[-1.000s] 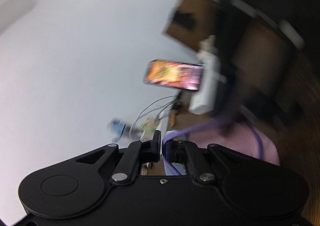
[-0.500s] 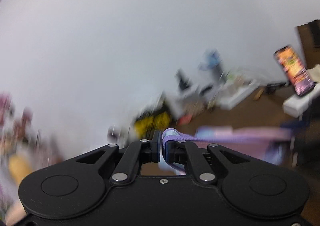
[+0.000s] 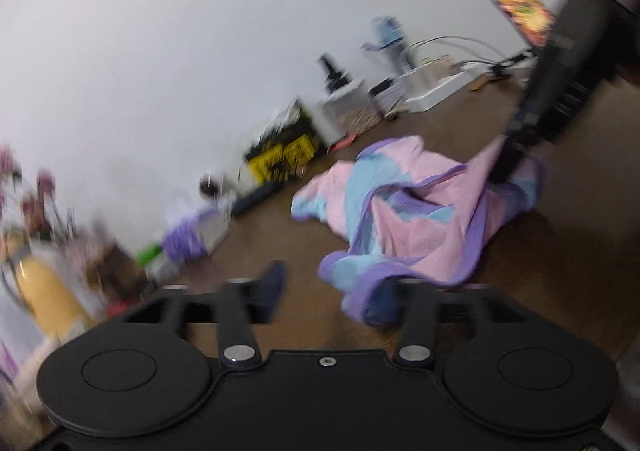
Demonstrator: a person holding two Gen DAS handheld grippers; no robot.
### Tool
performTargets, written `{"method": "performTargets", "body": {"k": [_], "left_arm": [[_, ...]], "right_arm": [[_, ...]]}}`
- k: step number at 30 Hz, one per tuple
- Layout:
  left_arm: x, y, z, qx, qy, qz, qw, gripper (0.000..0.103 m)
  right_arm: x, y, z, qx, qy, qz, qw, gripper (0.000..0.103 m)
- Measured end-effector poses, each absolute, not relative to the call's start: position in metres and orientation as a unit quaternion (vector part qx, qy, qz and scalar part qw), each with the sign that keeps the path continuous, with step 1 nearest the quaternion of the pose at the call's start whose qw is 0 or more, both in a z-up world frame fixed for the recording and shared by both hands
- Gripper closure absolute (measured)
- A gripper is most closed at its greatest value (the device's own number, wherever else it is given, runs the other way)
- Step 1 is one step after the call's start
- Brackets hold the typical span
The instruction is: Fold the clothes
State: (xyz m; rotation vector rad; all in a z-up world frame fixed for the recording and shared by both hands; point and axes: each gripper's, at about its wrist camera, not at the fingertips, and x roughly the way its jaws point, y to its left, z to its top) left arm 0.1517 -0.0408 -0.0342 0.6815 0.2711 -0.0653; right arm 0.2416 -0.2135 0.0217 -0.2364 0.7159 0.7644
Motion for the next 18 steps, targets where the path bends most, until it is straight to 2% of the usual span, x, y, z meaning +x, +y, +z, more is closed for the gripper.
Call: {"method": "performTargets", "body": {"k": [8,10,12,18], "left_arm": [[0.149,-0.043,-0.048,0.374,0.123,-0.028,0.919,0.039],[0.142,-0.047,-0.053,0.41,0.1,-0.034,0.906,0.034],[0.135,-0.057,-0.063,0.465,0.068,-0.034,0.882,0.02],[0.122,-0.072,-0.069,0.497,0.04,-0.057,0.865,0.018]], "right_arm": [[0.251,-0.217,0.047,-0.067,0.327,0.376,0.864,0.095],[0.251,-0.217,0.052,-0.063,0.325,0.38,0.864,0.095],[0.254,-0.214,0.06,-0.058,0.326,0.386,0.861,0.095],[0.255,-0.21,0.088,-0.03,0.312,0.393,0.864,0.095]]}}
